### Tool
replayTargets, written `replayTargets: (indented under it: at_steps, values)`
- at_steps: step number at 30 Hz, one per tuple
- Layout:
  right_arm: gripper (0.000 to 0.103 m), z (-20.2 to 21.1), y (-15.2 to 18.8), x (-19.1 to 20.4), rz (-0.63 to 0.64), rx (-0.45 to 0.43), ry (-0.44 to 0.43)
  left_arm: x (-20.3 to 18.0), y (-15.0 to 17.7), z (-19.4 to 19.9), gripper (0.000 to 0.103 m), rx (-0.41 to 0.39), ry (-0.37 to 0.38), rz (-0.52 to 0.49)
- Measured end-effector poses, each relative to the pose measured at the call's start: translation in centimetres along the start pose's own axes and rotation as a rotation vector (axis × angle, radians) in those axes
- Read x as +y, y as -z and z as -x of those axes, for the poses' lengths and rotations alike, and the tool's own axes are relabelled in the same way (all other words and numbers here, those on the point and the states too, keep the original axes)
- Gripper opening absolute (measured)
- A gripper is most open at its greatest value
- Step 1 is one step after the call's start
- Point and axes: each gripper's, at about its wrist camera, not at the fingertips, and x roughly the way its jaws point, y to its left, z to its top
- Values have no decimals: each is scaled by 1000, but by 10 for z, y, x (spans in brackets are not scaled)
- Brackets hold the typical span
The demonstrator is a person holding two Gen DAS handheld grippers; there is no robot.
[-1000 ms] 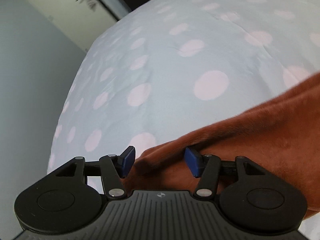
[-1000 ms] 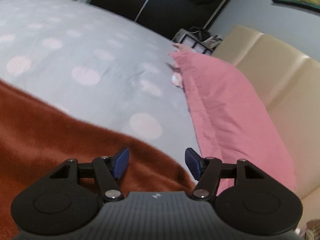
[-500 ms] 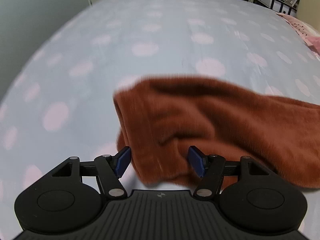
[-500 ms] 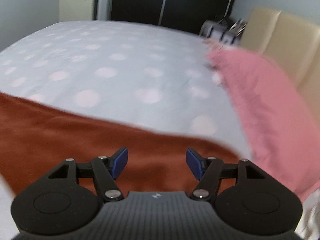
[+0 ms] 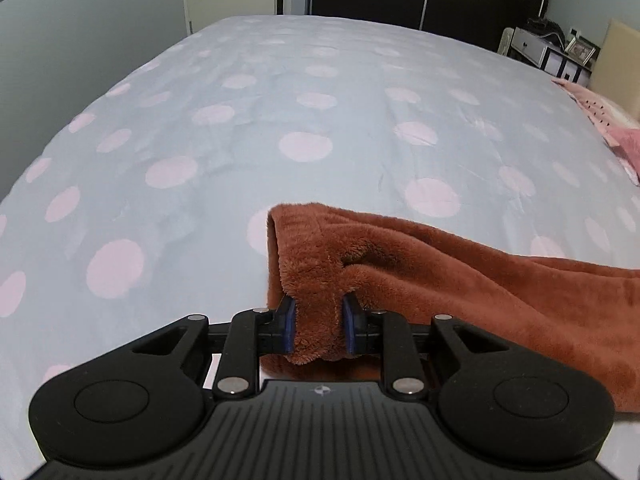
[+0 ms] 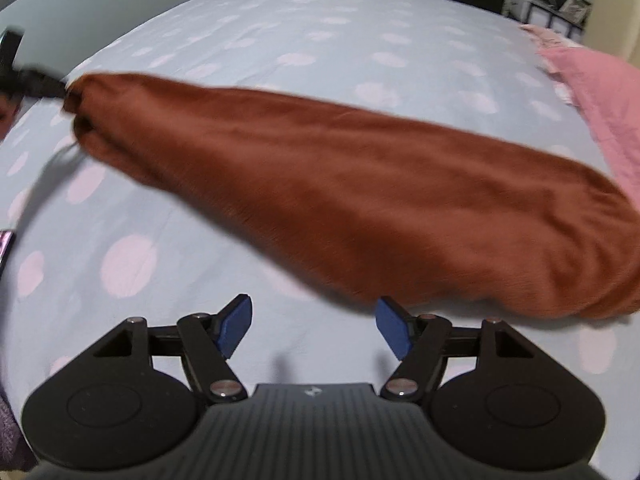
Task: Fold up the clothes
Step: 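Grasp the end of the rust-brown strip with the left gripper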
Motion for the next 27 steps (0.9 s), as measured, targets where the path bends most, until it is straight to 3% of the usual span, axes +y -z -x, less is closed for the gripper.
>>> replayTargets:
  at_steps: [5,9,13,21,25,27]
  values:
    - [72,-15,-6,21,144,-22,52,3,9,-19,30,157,-28,-22]
    - [72,-21,-11,27,292,-51,176,5,9,-10,52,142,-61,-55]
    - [76,-33,0,37,467,-36,254,6,9,5,53,109,-61,-54]
    - [74,-13,-32,-2,303,-120,120,-8,3,8,53,34,-58,-90]
    - [59,-8,-61,-24,230,-168,69,-13,6,-1,53,48,-58,-121]
    - [58,-19,-87,-33,247,-182,66,-14,8,-6,53,52,-59,-132]
